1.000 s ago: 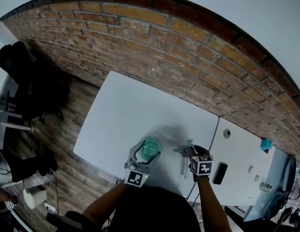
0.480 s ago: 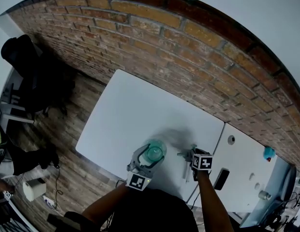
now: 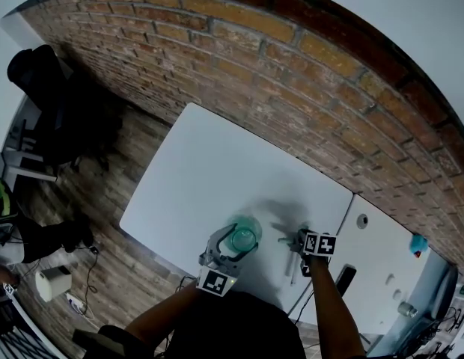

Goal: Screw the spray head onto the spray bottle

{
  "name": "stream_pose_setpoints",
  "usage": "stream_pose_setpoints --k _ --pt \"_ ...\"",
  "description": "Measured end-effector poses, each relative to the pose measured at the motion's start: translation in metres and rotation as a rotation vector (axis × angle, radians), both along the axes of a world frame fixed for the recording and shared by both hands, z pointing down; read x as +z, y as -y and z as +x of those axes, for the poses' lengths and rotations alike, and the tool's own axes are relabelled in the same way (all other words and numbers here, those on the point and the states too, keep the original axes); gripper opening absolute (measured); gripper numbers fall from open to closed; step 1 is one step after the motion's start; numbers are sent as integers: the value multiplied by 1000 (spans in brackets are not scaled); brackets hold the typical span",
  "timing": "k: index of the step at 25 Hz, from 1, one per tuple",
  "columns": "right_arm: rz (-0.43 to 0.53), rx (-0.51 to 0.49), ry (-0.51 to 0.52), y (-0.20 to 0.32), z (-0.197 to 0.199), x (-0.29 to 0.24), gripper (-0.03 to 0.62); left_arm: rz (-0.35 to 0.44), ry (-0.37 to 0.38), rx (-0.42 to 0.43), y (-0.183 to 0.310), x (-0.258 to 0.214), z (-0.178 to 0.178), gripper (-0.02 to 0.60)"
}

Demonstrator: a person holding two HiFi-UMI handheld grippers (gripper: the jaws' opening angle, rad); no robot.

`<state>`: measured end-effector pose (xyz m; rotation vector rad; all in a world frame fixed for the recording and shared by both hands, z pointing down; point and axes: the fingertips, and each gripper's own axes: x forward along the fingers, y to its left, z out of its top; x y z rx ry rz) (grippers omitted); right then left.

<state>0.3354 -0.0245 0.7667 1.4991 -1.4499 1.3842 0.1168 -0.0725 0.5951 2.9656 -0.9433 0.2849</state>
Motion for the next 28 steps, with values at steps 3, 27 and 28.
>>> stream_pose_setpoints --k 3,27,28 --pt "-35 -17 12 -2 -1 5 115 0 10 1 -1 1 0 319" --pt "219 -12 65 -17 3 -84 66 -22 -1 -5 -2 8 -2 319" --pt "260 -10 70 -17 3 -95 66 -25 0 -5 -2 9 -1 319"
